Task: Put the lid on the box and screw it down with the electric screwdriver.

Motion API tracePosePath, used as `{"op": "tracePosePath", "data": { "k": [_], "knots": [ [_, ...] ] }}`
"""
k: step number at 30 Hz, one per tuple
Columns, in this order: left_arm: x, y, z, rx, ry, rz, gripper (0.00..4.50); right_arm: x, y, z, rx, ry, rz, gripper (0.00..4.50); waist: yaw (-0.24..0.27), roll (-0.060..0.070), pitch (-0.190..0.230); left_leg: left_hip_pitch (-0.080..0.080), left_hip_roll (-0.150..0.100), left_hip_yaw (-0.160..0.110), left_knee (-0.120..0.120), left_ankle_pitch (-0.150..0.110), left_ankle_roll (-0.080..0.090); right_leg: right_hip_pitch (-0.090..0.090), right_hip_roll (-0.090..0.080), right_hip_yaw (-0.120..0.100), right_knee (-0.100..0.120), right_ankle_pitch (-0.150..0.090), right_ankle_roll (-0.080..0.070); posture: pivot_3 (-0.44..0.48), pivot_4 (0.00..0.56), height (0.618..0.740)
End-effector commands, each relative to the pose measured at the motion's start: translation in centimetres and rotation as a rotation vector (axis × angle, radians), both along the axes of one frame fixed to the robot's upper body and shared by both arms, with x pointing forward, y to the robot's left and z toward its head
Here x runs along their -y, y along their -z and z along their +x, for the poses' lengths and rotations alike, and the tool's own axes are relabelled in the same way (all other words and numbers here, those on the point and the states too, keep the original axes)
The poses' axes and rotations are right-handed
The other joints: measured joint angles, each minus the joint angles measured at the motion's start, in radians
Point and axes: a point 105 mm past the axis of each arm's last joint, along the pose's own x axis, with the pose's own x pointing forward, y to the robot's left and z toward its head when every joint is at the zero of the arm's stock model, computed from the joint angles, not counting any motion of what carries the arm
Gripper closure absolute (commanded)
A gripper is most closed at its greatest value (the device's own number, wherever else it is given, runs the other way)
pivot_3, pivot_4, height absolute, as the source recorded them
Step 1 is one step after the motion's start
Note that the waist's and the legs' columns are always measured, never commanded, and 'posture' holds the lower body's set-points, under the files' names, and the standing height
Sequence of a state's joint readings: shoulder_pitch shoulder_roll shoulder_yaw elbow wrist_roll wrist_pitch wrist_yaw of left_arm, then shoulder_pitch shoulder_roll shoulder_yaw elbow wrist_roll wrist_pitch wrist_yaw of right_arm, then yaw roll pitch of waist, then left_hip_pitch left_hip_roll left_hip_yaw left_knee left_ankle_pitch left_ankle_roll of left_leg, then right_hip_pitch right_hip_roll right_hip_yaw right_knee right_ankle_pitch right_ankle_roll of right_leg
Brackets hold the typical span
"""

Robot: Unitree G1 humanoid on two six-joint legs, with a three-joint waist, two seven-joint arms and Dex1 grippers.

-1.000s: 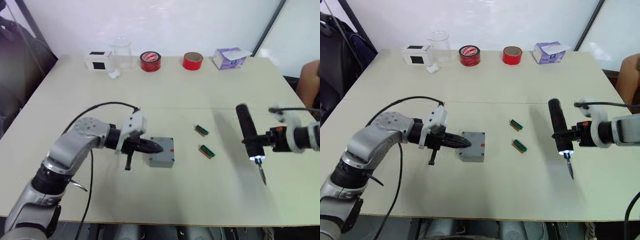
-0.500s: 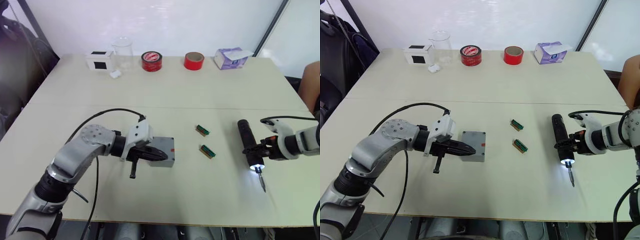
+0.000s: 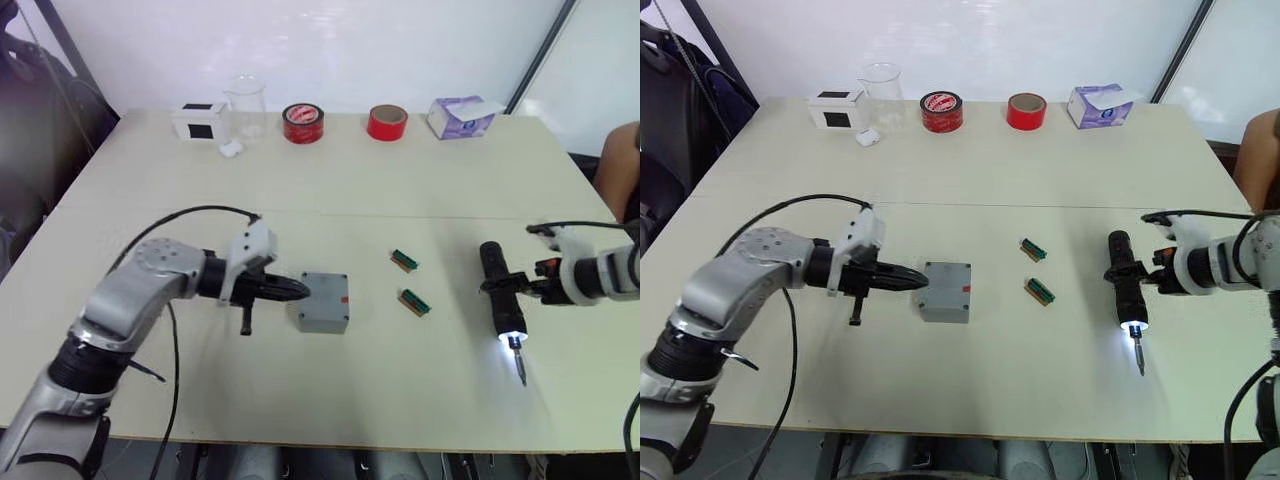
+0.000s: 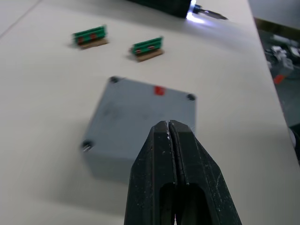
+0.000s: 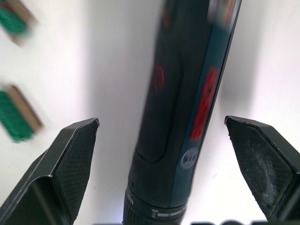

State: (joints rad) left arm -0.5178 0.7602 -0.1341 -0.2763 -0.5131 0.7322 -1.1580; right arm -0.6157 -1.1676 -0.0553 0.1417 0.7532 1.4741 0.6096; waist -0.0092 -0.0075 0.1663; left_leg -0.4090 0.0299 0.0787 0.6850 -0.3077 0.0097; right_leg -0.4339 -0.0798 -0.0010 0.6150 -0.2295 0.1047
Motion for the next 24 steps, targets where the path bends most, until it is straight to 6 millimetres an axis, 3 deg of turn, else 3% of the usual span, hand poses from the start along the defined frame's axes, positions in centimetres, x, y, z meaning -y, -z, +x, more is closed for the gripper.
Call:
{"op": "tracePosePath", "data": {
  "k": [1,5,7,9,12,18,24],
  "knots": [
    [-1.6,-1.4,-0.2,-0.02,-0.054,-0.047,4.5,-1.4,-5.3,-0.4,0.239,-0.177,-0.108,0.06,-0.001,0.0,0.0,0.0,0.0,0.0,0.0,0.0,0.0,0.0,0.0,0.0,0.0,0.0,0.0,0.0,0.15,0.74],
    [-3.1,-1.0,-1.0,-0.088,-0.116,-0.054,4.5,-5.7,-7.1,-2.5,0.378,-0.401,-0.035,0.06,-0.005,-0.001,0.0,0.001,0.001,0.0,-0.001,0.0,0.0,0.0,0.0,0.0,0.0,0.0,0.0,0.0,0.15,0.74],
    [-3.7,0.0,-2.8,-0.167,-0.124,-0.03,4.5,-9.9,-4.8,-5.9,0.403,-0.593,0.132,0.06,-0.003,-0.005,-0.002,0.001,0.002,0.0,-0.001,0.0,0.0,0.001,0.001,-0.001,0.001,0.0,0.0,0.0,0.15,0.74],
    [-4.3,1.0,-4.1,-0.222,-0.133,0.008,4.5,-11.7,-2.7,-8.8,0.398,-0.656,0.237,0.06,0.004,-0.009,-0.002,0.002,0.003,-0.004,-0.001,0.0,0.0,0.003,0.003,-0.003,0.0,0.0,0.0,0.0,0.15,0.74],
    [-4.6,2.1,-5.7,-0.272,-0.131,0.049,4.5,-12.3,-0.1,-11.5,0.305,-0.653,0.306,0.06,0.02,-0.003,0.0,0.001,0.002,-0.003,-0.001,0.001,-0.002,0.003,-0.002,-0.003,0.002,-0.001,0.002,0.0,0.15,0.74],
    [-4.5,3.7,-8.1,-0.371,-0.143,0.055,4.5,-12.8,3.2,-16.0,0.099,-0.666,0.391,0.06,0.021,-0.01,-0.003,0.008,0.002,-0.001,0.002,0.001,-0.002,0.012,-0.004,-0.001,-0.003,-0.002,-0.004,0.0,0.15,0.74],
    [-3.5,4.4,-8.7,-0.404,-0.158,0.0,4.5,-12.4,4.6,-16.2,0.067,-0.672,0.348,0.06,0.02,-0.009,-0.003,0.011,0.003,-0.001,0.001,0.001,-0.002,0.011,-0.002,-0.001,-0.001,-0.002,-0.004,0.0,0.15,0.74]
  ]
}}
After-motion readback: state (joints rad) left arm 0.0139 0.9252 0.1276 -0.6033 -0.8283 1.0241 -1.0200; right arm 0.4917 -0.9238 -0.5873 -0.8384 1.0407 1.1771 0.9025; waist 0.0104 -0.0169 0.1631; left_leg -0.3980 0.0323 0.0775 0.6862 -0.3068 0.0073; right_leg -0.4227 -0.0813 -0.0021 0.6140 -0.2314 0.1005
